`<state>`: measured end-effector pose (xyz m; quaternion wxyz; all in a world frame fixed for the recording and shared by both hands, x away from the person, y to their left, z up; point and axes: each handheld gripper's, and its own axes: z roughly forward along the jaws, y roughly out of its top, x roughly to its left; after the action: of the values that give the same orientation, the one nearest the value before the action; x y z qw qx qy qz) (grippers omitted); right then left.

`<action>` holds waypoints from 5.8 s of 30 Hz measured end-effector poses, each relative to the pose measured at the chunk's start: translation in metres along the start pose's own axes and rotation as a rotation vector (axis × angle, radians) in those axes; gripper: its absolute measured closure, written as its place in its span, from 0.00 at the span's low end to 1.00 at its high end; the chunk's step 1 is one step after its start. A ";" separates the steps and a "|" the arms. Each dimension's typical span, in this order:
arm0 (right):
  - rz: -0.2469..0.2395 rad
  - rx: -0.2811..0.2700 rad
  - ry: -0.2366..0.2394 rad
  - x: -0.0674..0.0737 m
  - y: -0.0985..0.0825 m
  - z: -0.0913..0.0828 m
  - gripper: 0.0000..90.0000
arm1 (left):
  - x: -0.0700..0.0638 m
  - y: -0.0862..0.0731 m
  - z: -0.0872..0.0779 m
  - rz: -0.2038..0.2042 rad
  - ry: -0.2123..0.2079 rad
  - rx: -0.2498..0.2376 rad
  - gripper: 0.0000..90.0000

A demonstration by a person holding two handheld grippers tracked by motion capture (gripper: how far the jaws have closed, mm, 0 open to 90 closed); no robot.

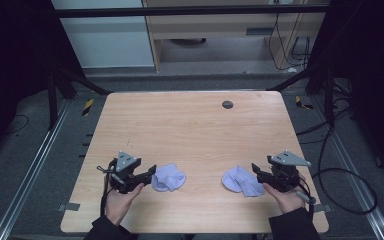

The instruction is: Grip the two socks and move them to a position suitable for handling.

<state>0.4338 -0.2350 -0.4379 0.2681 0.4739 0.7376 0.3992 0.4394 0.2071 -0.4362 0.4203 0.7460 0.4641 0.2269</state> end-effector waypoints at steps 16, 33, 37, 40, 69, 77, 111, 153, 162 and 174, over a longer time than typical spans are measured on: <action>-0.032 0.023 0.047 0.003 -0.015 -0.002 0.52 | -0.058 0.014 0.029 0.088 -0.066 0.005 0.46; -0.054 0.096 0.124 0.019 -0.035 -0.001 0.62 | -0.110 0.014 0.062 0.119 -0.147 0.035 0.51; -0.061 0.117 0.133 0.022 -0.040 0.001 0.64 | -0.120 0.013 0.071 0.132 -0.163 0.044 0.53; -0.063 0.129 0.143 0.024 -0.043 0.003 0.65 | -0.129 0.012 0.078 0.132 -0.176 0.055 0.55; -0.098 0.231 0.199 0.030 -0.054 0.021 0.72 | -0.179 0.002 0.135 0.185 -0.211 0.191 0.59; -0.126 0.250 0.195 0.034 -0.054 0.023 0.84 | -0.180 0.000 0.136 0.191 -0.205 0.192 0.68; 0.090 0.011 0.066 0.004 -0.023 0.023 0.91 | -0.164 -0.002 0.120 0.220 -0.261 0.196 0.99; 0.044 -0.019 -0.036 -0.005 -0.025 0.014 0.55 | -0.118 0.022 0.080 0.138 -0.215 0.096 0.60; 0.036 -0.064 0.033 0.010 -0.012 0.009 0.48 | -0.080 0.028 0.040 0.169 -0.155 0.052 0.54; -0.053 -0.057 0.115 0.035 0.002 0.017 0.49 | -0.025 0.000 0.007 0.109 -0.081 0.042 0.52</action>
<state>0.4335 -0.1970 -0.4464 0.2490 0.4227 0.7524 0.4395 0.4325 0.1827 -0.4388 0.4100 0.7875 0.4100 0.2091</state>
